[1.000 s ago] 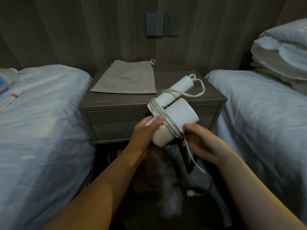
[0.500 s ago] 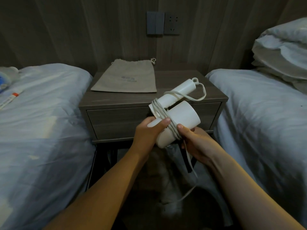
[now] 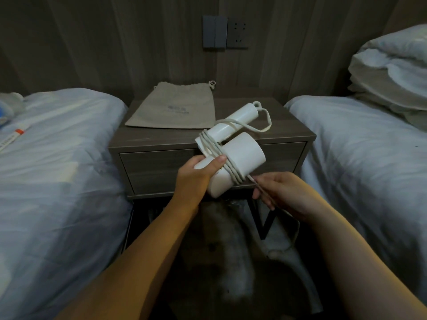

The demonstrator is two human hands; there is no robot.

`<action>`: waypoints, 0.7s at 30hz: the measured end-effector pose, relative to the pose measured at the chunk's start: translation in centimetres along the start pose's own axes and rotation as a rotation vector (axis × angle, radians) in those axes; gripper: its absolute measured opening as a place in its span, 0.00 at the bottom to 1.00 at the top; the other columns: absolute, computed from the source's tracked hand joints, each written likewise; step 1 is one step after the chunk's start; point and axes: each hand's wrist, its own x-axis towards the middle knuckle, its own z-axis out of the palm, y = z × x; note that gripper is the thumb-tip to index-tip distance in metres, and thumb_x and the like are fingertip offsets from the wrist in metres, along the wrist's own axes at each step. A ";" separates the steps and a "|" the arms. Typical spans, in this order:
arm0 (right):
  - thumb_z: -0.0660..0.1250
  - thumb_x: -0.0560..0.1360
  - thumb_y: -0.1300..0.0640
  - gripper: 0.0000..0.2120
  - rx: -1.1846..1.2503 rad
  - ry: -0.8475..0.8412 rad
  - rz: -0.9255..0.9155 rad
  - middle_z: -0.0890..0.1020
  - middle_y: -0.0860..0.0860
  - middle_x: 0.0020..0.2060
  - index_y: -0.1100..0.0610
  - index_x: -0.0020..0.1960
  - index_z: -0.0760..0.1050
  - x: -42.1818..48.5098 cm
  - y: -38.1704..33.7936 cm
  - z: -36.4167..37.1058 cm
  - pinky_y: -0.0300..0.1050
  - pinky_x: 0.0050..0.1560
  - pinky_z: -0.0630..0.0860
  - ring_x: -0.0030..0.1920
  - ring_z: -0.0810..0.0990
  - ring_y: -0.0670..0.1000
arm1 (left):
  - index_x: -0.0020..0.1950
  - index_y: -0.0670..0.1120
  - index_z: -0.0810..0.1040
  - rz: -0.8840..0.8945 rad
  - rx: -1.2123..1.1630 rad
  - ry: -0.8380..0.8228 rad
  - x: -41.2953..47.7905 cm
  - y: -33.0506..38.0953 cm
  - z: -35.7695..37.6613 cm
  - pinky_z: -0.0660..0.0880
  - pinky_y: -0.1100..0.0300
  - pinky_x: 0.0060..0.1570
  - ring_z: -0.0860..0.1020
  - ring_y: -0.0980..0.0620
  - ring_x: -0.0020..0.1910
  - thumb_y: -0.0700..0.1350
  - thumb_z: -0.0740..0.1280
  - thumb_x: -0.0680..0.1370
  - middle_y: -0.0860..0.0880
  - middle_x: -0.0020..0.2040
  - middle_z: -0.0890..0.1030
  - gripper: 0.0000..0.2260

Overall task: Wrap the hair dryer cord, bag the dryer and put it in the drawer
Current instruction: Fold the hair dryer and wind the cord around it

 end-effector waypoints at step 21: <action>0.63 0.76 0.51 0.16 -0.605 -0.154 0.111 0.78 0.52 0.25 0.63 0.40 0.79 -1.5 -2.3 0.8 0.36 0.29 0.70 0.23 0.72 0.47 | 0.64 0.47 0.73 0.471 0.702 0.135 0.4 -1.6 -0.8 0.68 0.61 0.49 0.71 0.55 0.54 0.54 0.78 0.62 0.49 0.58 0.74 0.33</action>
